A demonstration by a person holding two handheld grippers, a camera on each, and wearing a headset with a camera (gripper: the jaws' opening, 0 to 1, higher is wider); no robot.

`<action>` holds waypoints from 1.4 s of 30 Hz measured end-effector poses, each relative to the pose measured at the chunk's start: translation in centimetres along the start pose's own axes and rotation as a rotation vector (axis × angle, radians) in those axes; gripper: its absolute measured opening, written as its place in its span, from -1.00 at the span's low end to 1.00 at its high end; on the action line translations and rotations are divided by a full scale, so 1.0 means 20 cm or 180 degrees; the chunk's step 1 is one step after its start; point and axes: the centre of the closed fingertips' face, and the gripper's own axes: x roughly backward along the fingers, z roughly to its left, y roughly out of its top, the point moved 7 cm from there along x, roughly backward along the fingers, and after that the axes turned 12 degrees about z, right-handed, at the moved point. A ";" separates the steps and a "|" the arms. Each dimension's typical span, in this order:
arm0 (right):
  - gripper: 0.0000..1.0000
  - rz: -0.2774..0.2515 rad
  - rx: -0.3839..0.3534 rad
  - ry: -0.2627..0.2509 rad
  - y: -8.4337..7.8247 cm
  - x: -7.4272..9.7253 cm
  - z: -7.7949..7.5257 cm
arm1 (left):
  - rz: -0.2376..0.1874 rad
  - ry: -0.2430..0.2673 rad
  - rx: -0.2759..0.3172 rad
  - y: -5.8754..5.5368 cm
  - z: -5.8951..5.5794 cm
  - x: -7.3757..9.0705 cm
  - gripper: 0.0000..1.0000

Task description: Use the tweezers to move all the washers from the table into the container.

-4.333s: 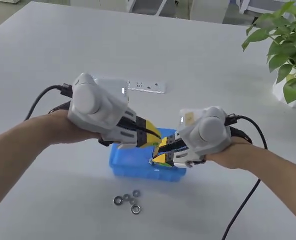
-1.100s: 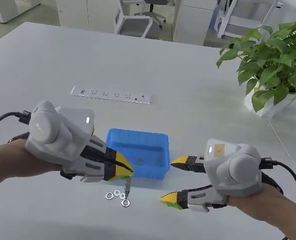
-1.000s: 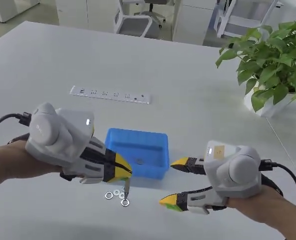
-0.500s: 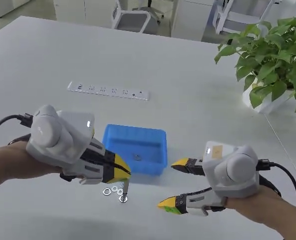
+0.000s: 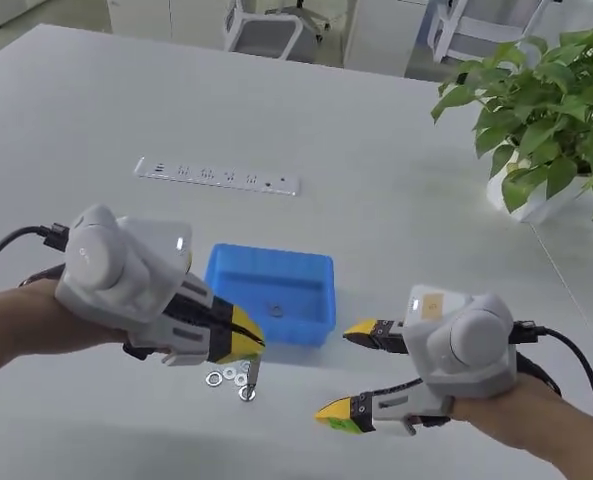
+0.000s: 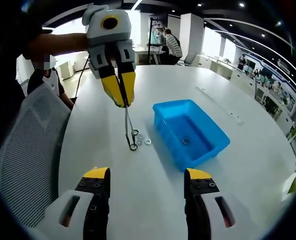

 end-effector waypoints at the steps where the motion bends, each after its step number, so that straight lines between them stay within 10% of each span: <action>1: 0.22 -0.0002 0.0003 0.0000 0.00 0.00 0.00 | -0.0001 0.0005 -0.0007 0.00 0.00 0.00 -0.91; 42: 0.21 0.0017 0.0032 0.0061 0.00 -0.02 0.01 | 0.0046 0.0051 0.0033 0.00 -0.03 0.00 -0.90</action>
